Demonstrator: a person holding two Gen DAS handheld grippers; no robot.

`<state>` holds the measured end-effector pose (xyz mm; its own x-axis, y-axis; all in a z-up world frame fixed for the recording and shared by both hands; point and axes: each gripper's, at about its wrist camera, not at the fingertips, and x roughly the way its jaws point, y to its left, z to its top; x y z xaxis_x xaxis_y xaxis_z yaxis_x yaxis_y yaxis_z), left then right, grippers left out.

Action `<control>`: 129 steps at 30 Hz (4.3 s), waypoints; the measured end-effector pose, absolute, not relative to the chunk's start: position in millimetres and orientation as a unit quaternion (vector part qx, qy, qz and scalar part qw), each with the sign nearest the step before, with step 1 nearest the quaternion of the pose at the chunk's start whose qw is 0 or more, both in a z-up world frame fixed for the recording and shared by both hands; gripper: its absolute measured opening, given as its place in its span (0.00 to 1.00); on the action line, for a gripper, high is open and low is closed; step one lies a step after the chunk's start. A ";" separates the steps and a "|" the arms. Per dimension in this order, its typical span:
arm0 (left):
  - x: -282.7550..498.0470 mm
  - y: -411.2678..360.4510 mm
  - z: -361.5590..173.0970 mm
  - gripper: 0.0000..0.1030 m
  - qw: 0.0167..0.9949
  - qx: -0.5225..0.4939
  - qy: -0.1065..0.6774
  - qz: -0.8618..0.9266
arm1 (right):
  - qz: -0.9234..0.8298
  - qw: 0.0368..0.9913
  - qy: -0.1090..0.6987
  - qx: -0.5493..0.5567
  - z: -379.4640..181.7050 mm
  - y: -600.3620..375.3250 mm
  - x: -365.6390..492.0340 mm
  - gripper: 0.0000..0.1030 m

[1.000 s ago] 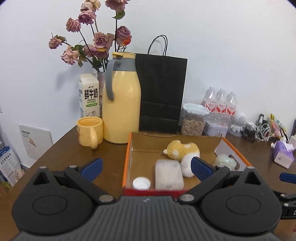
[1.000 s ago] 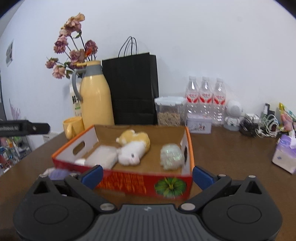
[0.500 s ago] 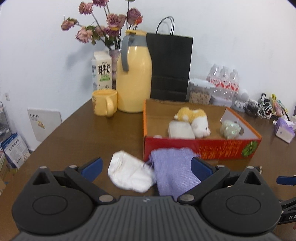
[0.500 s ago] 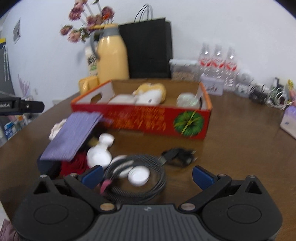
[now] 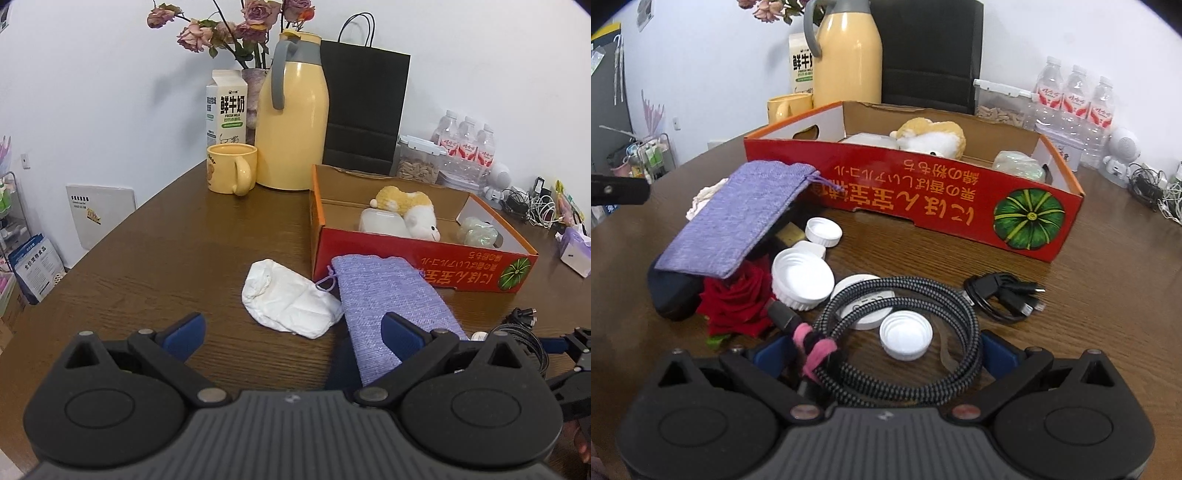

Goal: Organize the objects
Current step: 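Grasp the braided black-white cable with the right tool while the left grasps a white item, then drop the cable in the carton with the right tool while the left drops its item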

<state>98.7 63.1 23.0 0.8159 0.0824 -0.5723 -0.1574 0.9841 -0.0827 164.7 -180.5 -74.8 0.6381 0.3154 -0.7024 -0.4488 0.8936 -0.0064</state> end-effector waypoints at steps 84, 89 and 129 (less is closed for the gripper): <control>144.6 109.3 3.1 0.09 0.878 -0.375 0.275 -0.110 | 0.450 0.867 0.197 -0.088 -23.0 -145.3 172.3 0.90; 157.3 101.3 29.3 0.09 0.901 -0.342 0.243 -0.111 | 0.411 0.890 0.178 -0.085 -8.7 -160.8 186.1 0.90; 278.3 -15.9 30.4 0.82 0.983 -0.021 0.180 0.026 | 0.173 0.958 0.228 -0.026 -36.3 -203.8 310.0 1.00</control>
